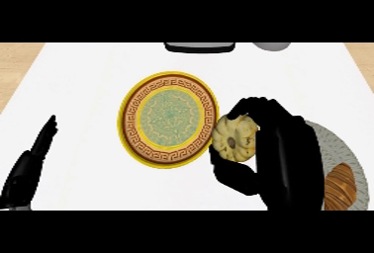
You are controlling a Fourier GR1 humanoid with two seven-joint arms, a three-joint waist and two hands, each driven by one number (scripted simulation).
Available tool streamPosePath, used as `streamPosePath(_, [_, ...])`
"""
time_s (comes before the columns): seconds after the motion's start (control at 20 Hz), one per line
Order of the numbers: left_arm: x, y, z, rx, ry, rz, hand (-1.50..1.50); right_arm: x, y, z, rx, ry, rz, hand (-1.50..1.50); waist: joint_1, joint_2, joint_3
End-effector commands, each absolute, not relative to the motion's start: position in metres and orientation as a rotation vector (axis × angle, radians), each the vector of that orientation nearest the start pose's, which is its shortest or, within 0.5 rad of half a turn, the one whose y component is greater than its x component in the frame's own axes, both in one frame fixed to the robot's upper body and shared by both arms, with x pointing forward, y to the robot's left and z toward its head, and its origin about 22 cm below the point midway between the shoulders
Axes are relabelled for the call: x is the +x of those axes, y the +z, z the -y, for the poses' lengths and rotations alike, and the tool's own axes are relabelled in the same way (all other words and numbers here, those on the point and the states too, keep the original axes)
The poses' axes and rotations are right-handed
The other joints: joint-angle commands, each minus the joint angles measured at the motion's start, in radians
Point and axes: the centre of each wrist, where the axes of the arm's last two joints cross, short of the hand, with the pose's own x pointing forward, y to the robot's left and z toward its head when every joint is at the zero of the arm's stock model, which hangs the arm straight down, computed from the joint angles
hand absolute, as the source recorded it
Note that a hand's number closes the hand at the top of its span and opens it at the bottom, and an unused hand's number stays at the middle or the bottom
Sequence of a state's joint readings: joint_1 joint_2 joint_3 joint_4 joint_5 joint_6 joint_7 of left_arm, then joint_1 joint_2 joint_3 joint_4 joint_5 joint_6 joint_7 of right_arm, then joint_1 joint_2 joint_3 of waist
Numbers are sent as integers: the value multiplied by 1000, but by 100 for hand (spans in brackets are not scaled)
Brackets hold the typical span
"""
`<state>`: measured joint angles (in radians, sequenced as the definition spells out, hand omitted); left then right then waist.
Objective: Pick the squash from the placemat and place it in the plate
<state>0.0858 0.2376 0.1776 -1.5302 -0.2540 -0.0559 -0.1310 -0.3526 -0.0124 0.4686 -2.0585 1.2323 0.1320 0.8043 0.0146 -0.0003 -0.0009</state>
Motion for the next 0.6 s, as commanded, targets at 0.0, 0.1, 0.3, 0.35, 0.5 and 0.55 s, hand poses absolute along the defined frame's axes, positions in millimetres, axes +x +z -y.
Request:
streamPosePath(0.0, [227,26,-331,447,-317,1518,0,248,173,63,-1030,616,1649,150,15,4,1])
streamPosePath(0.1, [222,4,-336,473,-306,1519,0,248,183,45,-994,626,1627,150,5,2,0])
streamPosePath(0.3, [220,3,-323,451,-316,1526,0,299,172,37,-937,593,1559,150,18,6,0])
streamPosePath(0.35, [226,4,-338,453,-320,1542,0,300,174,26,-925,647,1532,150,16,6,0])
streamPosePath(0.5, [225,-3,-322,461,-304,1512,0,320,179,10,-906,696,1479,150,19,6,0])
streamPosePath(0.55, [230,-11,-323,444,-321,1523,0,322,164,3,-899,684,1465,150,25,9,0])
